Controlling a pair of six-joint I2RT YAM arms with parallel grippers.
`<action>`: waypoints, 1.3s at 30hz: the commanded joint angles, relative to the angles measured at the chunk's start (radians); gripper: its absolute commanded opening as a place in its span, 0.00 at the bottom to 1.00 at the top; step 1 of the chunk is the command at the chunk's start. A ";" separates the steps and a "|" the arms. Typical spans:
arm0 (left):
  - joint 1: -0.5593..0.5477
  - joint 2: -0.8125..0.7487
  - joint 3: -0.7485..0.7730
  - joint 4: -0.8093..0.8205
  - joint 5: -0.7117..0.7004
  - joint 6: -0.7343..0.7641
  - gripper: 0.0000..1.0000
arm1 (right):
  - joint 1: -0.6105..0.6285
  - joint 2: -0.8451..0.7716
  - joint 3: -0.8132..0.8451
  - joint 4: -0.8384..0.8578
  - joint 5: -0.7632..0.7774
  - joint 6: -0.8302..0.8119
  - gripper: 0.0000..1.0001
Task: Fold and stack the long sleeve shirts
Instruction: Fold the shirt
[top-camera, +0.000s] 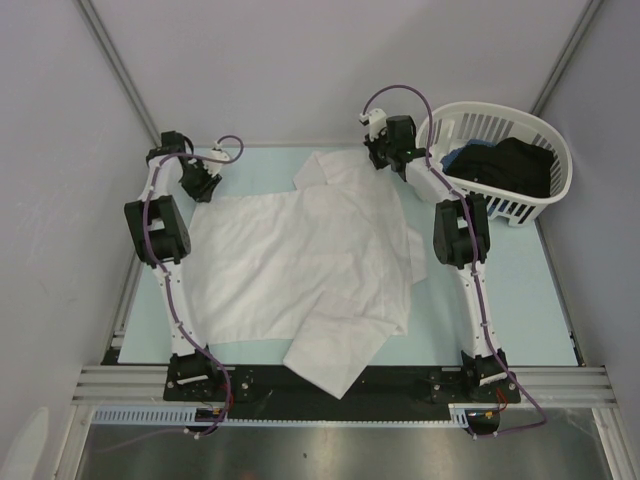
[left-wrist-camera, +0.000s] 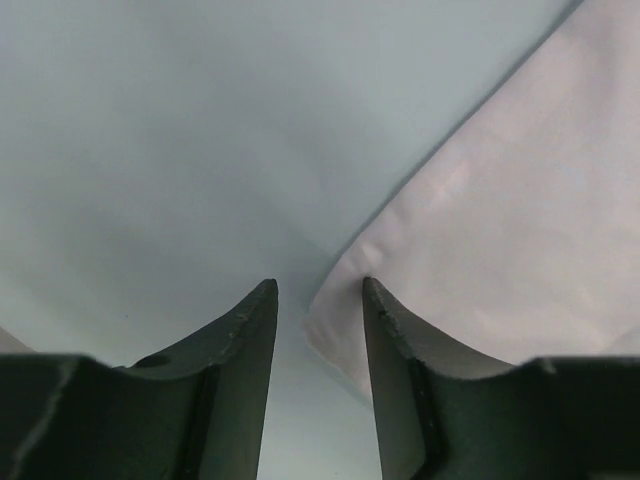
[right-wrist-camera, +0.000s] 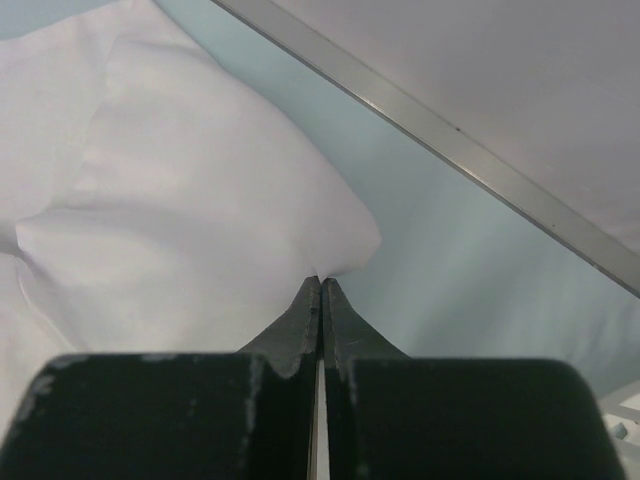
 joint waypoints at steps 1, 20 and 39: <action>0.002 0.018 0.009 -0.045 -0.003 0.053 0.32 | 0.010 -0.044 0.047 0.042 -0.033 -0.022 0.00; 0.015 -0.311 -0.273 0.082 0.058 0.027 0.00 | 0.006 -0.291 -0.125 0.016 -0.123 -0.002 0.00; 0.059 -0.663 -0.807 0.135 0.124 0.317 0.00 | -0.037 -0.712 -0.704 0.016 -0.308 -0.018 0.00</action>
